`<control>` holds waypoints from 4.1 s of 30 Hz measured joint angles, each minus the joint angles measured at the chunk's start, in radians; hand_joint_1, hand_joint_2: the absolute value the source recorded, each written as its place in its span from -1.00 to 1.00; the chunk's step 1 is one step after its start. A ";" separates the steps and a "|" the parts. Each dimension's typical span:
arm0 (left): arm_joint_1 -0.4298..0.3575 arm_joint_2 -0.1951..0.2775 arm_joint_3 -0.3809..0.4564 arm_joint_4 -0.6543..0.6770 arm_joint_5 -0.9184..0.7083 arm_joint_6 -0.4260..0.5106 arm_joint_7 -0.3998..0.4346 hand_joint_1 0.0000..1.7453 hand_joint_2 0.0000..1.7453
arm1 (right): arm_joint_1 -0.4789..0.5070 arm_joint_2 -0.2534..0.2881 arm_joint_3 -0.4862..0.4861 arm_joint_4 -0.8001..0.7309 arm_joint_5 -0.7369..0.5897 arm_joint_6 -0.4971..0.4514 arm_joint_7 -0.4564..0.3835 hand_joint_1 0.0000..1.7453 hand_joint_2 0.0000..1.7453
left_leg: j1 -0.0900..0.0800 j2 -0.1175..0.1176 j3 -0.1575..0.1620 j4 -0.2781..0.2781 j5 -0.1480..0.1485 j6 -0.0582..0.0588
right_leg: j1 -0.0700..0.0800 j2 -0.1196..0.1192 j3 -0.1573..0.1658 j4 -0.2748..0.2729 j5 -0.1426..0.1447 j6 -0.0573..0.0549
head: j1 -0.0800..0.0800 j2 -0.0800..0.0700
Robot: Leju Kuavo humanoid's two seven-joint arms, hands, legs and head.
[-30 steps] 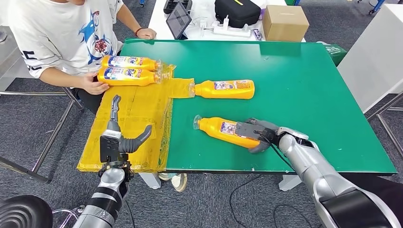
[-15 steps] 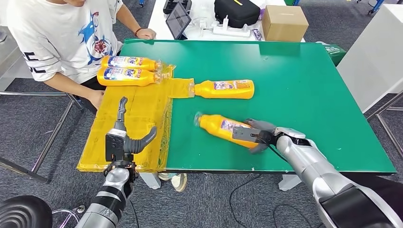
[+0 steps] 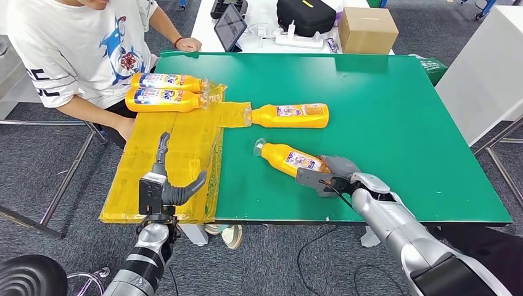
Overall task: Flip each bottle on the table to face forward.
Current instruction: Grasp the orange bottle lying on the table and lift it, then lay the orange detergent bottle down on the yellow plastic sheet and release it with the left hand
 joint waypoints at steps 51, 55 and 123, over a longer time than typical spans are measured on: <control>0.090 -0.002 -0.227 -0.144 0.553 -0.776 0.258 -1.00 1.00 | 0.556 0.411 -0.339 -0.453 0.052 -0.595 -0.555 1.00 1.00 | 0.000 -0.007 -0.011 -0.001 -0.001 -0.001 | 0.000 -0.005 -0.008 0.000 -0.004 0.002 | 0.000 0.000; 0.077 -0.002 -0.231 -0.104 0.562 -0.776 0.259 -1.00 1.00 | 0.546 0.427 -0.266 -0.393 0.064 -0.615 -0.546 1.00 1.00 | 0.000 -0.007 -0.011 -0.001 -0.001 -0.001 | 0.000 -0.005 -0.008 0.000 -0.004 0.002 | 0.000 0.000; -0.148 0.084 -0.126 -0.058 -0.501 0.301 0.176 1.00 1.00 | 0.488 0.414 -0.319 -0.619 -0.280 -0.396 -0.485 -1.00 -1.00 | 0.000 -0.006 -0.010 -0.001 0.000 -0.001 | 0.000 -0.004 -0.008 0.001 -0.003 0.002 | 0.000 0.000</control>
